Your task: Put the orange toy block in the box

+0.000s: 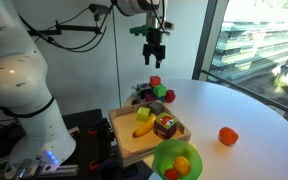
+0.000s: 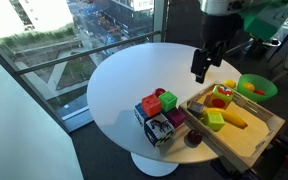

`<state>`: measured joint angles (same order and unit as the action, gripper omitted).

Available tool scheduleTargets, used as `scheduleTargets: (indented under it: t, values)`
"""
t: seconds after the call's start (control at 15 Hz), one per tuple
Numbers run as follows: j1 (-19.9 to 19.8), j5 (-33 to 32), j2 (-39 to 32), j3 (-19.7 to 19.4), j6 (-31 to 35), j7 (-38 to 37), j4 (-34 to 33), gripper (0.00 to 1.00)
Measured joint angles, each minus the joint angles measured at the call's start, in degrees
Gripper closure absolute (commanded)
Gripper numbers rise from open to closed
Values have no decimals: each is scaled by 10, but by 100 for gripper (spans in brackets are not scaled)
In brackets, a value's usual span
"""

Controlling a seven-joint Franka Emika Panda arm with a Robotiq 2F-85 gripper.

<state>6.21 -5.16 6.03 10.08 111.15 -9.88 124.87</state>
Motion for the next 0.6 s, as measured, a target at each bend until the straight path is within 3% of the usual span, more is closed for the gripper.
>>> scheduleTargets:
  t: [0.6]
  values:
    - [28,0,-79,2,74,-96,-45,0]
